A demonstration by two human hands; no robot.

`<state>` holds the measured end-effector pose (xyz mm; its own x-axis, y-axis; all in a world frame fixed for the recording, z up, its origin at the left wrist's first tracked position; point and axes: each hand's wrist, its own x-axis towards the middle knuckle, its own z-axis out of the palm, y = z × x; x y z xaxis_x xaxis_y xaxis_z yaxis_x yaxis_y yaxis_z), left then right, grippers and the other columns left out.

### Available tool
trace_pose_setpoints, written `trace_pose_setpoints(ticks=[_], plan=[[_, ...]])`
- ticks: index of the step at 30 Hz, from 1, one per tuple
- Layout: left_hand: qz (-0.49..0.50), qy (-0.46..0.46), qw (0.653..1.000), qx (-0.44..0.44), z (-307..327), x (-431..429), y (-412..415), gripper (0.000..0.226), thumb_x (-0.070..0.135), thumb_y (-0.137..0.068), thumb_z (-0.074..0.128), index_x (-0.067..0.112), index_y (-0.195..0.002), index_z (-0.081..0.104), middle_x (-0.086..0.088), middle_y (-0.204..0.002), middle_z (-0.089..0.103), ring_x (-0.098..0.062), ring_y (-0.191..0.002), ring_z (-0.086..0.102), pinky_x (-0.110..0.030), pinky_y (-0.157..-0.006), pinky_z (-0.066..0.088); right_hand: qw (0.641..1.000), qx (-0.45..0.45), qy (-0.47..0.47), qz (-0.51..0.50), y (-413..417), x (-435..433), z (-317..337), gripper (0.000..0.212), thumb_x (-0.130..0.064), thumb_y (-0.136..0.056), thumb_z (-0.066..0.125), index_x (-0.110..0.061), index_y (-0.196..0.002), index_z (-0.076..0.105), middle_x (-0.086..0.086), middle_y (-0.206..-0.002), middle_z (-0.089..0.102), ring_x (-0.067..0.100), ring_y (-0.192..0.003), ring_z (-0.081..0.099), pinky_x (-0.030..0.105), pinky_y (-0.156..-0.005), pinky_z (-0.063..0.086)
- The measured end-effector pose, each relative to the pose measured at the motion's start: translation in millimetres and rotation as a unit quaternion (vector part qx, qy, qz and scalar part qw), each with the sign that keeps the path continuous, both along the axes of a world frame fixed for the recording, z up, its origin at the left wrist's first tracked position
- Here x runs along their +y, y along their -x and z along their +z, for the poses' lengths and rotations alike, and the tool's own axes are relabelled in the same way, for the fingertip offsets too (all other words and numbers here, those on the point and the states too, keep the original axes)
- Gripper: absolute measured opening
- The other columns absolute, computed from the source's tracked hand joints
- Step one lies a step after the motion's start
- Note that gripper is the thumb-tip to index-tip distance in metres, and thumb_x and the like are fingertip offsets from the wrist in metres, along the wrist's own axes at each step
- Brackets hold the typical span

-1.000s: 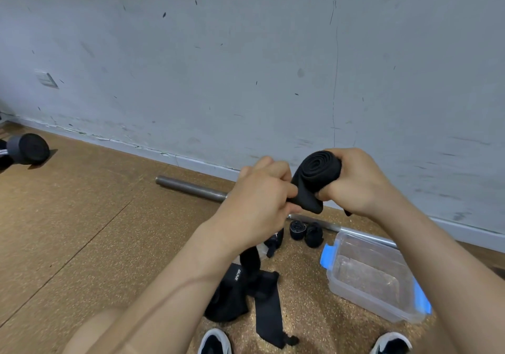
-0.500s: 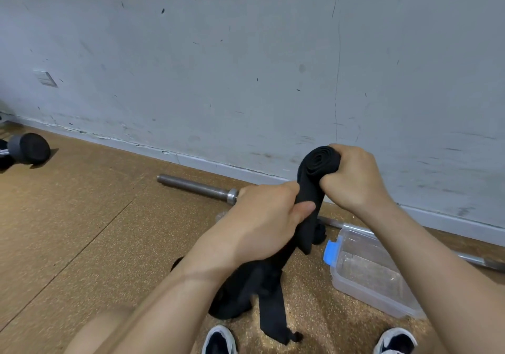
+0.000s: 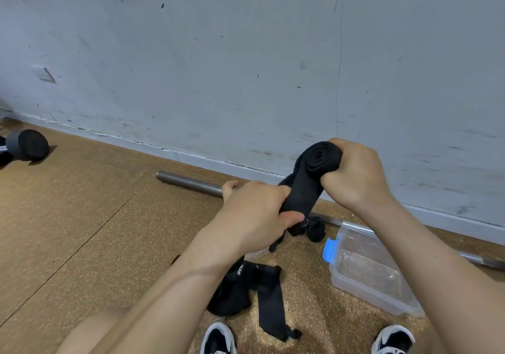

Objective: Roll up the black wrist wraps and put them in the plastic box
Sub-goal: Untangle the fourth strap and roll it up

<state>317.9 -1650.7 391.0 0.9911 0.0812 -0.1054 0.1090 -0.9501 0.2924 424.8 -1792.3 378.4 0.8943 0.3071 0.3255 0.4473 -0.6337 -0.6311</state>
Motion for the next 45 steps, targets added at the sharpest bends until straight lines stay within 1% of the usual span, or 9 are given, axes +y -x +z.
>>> trace_pose_setpoints(ticks=[6, 11, 13, 17, 21, 30, 35, 40, 45], plan=[[0.018, 0.043, 0.992, 0.116, -8.4, 8.1, 9.0, 0.034, 0.050, -0.101, 0.042, 0.026, -0.083, 0.056, -0.002, -0.066, 0.073, -0.009, -0.071, 0.063, -0.037, -0.090, 0.046, 0.998, 0.006, 0.008, -0.065, -17.2, -19.4, 8.6, 0.025, 0.008, -0.066, 0.055, -0.015, -0.074, 0.056, 0.000, -0.064, 0.056, 0.028, -0.066, 0.048, 0.029, -0.053, 0.033], [0.075, -0.146, 0.978, 0.132, -12.6, 34.8, 4.0, 0.014, 0.040, -0.096, 0.056, 0.032, -0.106, 0.062, 0.007, -0.104, 0.067, -0.021, -0.106, 0.060, -0.044, -0.094, 0.033, 0.997, 0.061, 0.046, 0.029, -11.9, -19.8, 13.1, 0.026, 0.011, -0.064, 0.060, -0.013, -0.076, 0.062, 0.002, -0.064, 0.060, 0.021, -0.063, 0.053, 0.027, -0.052, 0.038], [0.098, -0.175, 0.972, 0.119, -17.6, 46.9, -0.7, 0.044, 0.030, -0.092, 0.060, 0.028, -0.135, 0.049, 0.002, -0.132, 0.058, -0.025, -0.124, 0.051, -0.051, -0.104, 0.031, 0.994, 0.057, 0.064, 0.068, -7.0, -16.0, 14.3, 0.029, 0.009, -0.063, 0.060, -0.015, -0.078, 0.063, 0.002, -0.067, 0.063, 0.025, -0.068, 0.056, 0.030, -0.056, 0.043], [0.027, 0.146, 0.987, -0.057, -10.1, 30.0, -8.9, 0.090, 0.037, -0.082, 0.078, 0.031, -0.154, 0.024, 0.010, -0.158, 0.033, -0.013, -0.141, 0.036, -0.035, -0.115, 0.028, 0.984, 0.008, 0.123, 0.128, 4.5, -12.1, 14.6, 0.031, 0.002, -0.065, 0.061, -0.020, -0.086, 0.066, -0.001, -0.075, 0.068, 0.027, -0.077, 0.060, 0.034, -0.066, 0.051], [0.001, 0.293, 0.949, -0.113, -19.2, 11.4, -18.6, 0.073, 0.039, -0.074, 0.083, 0.036, -0.138, 0.049, 0.016, -0.137, 0.058, -0.003, -0.129, 0.050, -0.029, -0.111, 0.038, 0.979, 0.010, 0.124, 0.164, 11.7, -9.8, 17.1, 0.032, -0.002, -0.066, 0.065, -0.029, -0.084, 0.062, -0.005, -0.076, 0.067, 0.022, -0.077, 0.060, 0.035, -0.066, 0.051], [0.050, 0.248, 0.956, -0.150, -27.6, -10.3, -28.7, 0.017, 0.021, -0.093, 0.064, 0.016, -0.109, 0.067, -0.002, -0.100, 0.072, -0.022, -0.099, 0.064, -0.040, -0.087, 0.051, 0.988, 0.039, 0.092, 0.118, 9.6, -10.2, 7.7, 0.045, 0.001, -0.071, 0.061, -0.021, -0.110, 0.056, 0.002, -0.094, 0.066, 0.026, -0.088, 0.059, 0.034, -0.072, 0.048], [0.040, 0.288, 0.952, -0.094, -25.9, -9.3, -21.7, 0.028, 0.029, -0.087, 0.069, 0.018, -0.113, 0.064, -0.001, -0.104, 0.071, -0.019, -0.101, 0.065, -0.045, -0.091, 0.052, 0.985, 0.052, 0.114, 0.120, 14.0, -5.6, 4.8, 0.047, 0.001, -0.075, 0.059, -0.018, -0.116, 0.048, 0.005, -0.095, 0.062, 0.029, -0.089, 0.057, 0.038, -0.073, 0.050], [0.020, 0.413, 0.911, -0.003, -17.8, 0.1, -15.1, 0.078, 0.075, -0.071, 0.060, 0.004, -0.102, 0.065, -0.019, -0.102, 0.070, -0.031, -0.098, 0.069, -0.055, -0.096, 0.051, 0.970, 0.044, 0.186, 0.149, 20.8, -0.2, 6.0, 0.043, 0.000, -0.081, 0.053, -0.017, -0.118, 0.039, 0.006, -0.094, 0.057, 0.029, -0.083, 0.058, 0.039, -0.066, 0.048], [0.046, 0.321, 0.943, -0.072, -19.0, 0.8, -17.9, 0.078, 0.085, -0.067, 0.049, 0.007, -0.069, 0.052, 0.000, -0.058, 0.048, -0.017, -0.054, 0.049, -0.035, -0.057, 0.036, 0.966, 0.057, 0.184, 0.173, 19.7, 2.2, 1.6, 0.046, 0.003, -0.079, 0.053, -0.019, -0.116, 0.036, 0.005, -0.095, 0.055, 0.027, -0.083, 0.057, 0.040, -0.066, 0.050]])
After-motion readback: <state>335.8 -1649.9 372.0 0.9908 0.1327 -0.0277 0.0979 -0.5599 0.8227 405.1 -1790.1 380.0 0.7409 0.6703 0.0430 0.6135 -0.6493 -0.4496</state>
